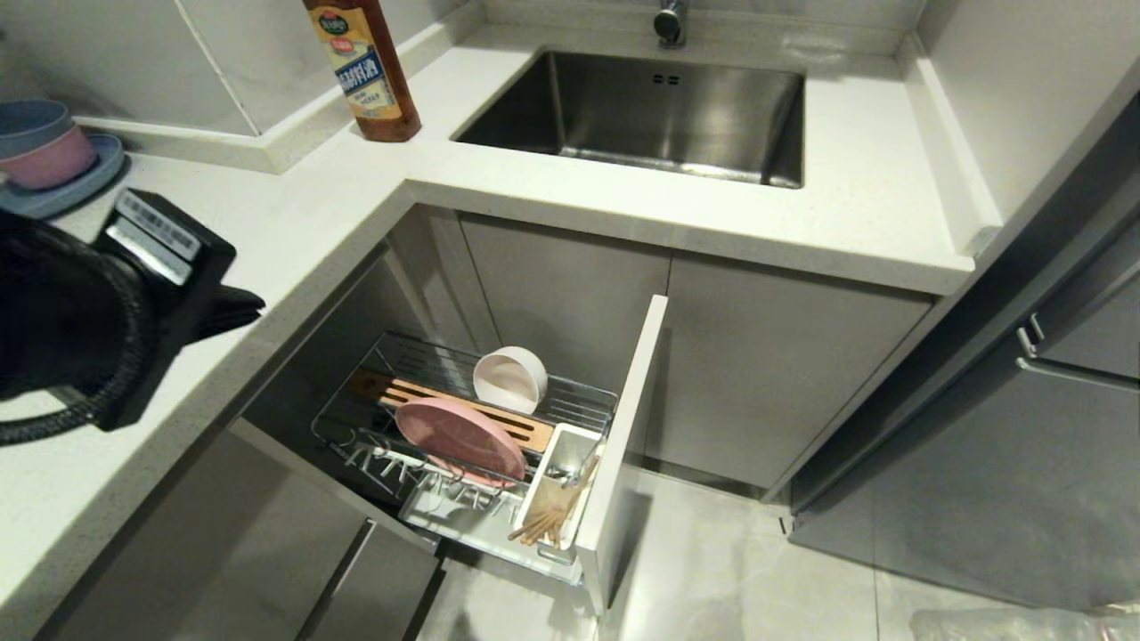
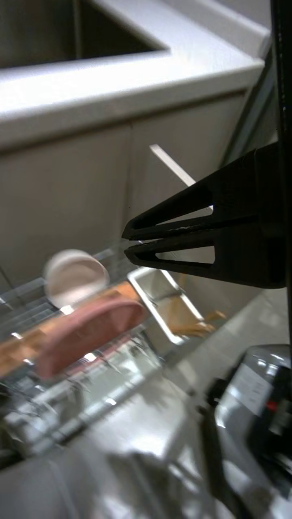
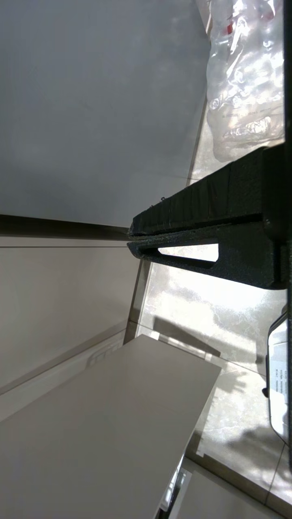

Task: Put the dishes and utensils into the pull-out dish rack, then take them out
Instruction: Take the plate out of the cupboard

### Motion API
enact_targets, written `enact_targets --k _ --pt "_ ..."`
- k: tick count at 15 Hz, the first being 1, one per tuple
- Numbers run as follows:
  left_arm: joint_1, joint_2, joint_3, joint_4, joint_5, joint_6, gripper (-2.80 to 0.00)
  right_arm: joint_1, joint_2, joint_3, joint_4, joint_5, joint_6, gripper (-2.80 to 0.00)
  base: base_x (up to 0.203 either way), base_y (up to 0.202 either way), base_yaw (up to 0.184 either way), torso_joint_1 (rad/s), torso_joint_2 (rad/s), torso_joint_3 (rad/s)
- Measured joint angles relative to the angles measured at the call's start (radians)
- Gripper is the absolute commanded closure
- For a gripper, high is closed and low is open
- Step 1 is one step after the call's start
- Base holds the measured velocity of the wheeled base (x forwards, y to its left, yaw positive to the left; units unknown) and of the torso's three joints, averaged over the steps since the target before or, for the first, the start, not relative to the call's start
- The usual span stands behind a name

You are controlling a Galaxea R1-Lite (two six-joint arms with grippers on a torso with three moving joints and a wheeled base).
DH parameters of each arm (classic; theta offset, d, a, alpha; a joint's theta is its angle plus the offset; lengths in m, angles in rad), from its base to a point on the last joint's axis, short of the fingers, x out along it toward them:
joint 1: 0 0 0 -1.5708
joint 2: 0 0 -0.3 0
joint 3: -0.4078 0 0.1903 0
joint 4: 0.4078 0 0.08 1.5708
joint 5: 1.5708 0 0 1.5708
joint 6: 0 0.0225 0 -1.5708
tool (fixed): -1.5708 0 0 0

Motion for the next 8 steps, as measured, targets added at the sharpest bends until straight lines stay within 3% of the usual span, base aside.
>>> enact_targets --k 3,6,8 --pt "-0.023 0.063 0.021 0.012 0.004 -0.127 0.0 0.0 0.0 0.0 0.0 0.0 0.0 0.0 0.0 0.0 0.0 0.0 0.0 0.0" --pt "-0.028 0.133 0.054 0.008 0.006 -0.17 0.0 0.0 0.0 0.0 0.0 0.0 0.0 0.0 0.0 0.0 0.0 0.0 0.0 0.0" --pt "-0.028 0.179 0.07 0.004 0.004 -0.239 0.0 0.0 0.0 0.0 0.0 0.0 0.0 0.0 0.0 0.0 0.0 0.0 0.0 0.0"
